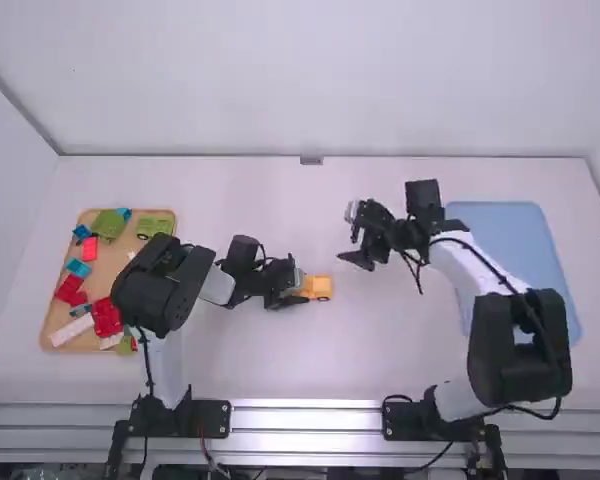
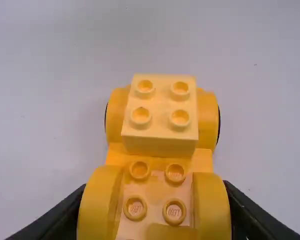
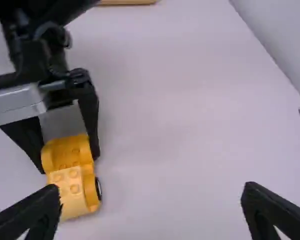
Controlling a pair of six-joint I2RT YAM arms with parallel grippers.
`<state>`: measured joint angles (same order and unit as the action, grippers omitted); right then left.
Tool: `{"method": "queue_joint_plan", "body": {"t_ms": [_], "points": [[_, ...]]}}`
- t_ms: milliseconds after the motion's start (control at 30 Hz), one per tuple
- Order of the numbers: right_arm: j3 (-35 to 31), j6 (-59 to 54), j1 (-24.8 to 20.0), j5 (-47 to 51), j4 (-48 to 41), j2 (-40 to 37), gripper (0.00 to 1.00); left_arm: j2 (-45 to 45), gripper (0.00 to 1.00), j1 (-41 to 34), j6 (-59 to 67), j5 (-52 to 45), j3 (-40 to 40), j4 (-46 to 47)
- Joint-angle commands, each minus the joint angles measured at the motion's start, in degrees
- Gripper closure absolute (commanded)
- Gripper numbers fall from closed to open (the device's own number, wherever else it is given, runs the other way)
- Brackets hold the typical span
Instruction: Assemble lego blocks to make yellow taxi
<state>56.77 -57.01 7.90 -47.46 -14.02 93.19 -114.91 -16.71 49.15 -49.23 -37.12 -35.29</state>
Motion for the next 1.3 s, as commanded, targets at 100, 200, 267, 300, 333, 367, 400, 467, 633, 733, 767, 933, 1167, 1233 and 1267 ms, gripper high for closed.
{"method": "queue_joint_plan", "body": {"t_ms": [100,200,267,300,333,367,400,467,633,733,767,933,1167,1233,1267], "points": [[-0.61,7.78,-2.10,-0.76,0.13,-0.20,0.02,-0.50,0.19,0.09,0.11,0.66,-0.17,0.31],[-1.79,7.82,-2.23,-0.72,1.42,-0.20,0.02,-0.50,0.06,0.37,0.20,0.66,-0.44,0.57],[-2.54,8.39,-2.05,-0.70,2.47,-0.20,0.02,-0.50,0.01,0.63,-0.33,0.70,-0.57,0.55],[-2.56,8.37,-1.79,-0.61,2.49,-0.20,0.02,-0.48,0.01,0.63,-0.42,0.68,-0.61,0.57],[-2.56,8.39,-1.33,-0.15,2.43,-0.20,0.02,-0.48,0.01,0.52,-1.42,0.70,-0.70,0.24],[-2.56,8.39,-1.07,-0.02,2.45,-0.20,0.02,-0.39,0.01,0.63,-1.95,0.68,-0.76,0.15],[-2.56,8.35,-0.87,0.00,2.69,-0.20,0.02,0.04,0.01,0.94,-2.47,0.68,-0.70,0.13],[-2.56,8.37,-0.59,0.13,2.95,-0.20,0.02,1.27,0.01,1.57,-3.39,0.70,-0.46,0.55],[-2.54,8.37,1.01,4.13,3.72,-0.20,0.02,9.16,0.01,4.81,-3.28,2.25,1.14,6.08],[-2.54,8.41,1.68,4.46,4.42,-0.20,0.02,15.80,0.01,7.04,-3.30,6.19,2.19,12.87],[-2.56,8.39,1.95,4.44,4.85,-0.20,0.02,18.51,0.01,7.67,-3.34,7.65,2.40,15.89],[-2.56,9.99,2.21,4.44,8.20,-0.20,0.02,30.14,0.01,9.40,-12.28,16.20,1.77,27.52],[-2.56,12.22,2.12,4.44,13.84,-0.20,0.02,47.36,0.01,9.22,-24.28,30.88,1.05,40.00],[-2.56,12.20,2.12,4.42,14.08,-0.20,0.02,48.85,0.01,9.22,-24.28,31.89,1.07,41.18],[-2.54,12.22,2.16,4.44,14.23,-0.20,0.02,50.42,0.01,9.25,-24.63,32.44,1.07,42.01]]}}
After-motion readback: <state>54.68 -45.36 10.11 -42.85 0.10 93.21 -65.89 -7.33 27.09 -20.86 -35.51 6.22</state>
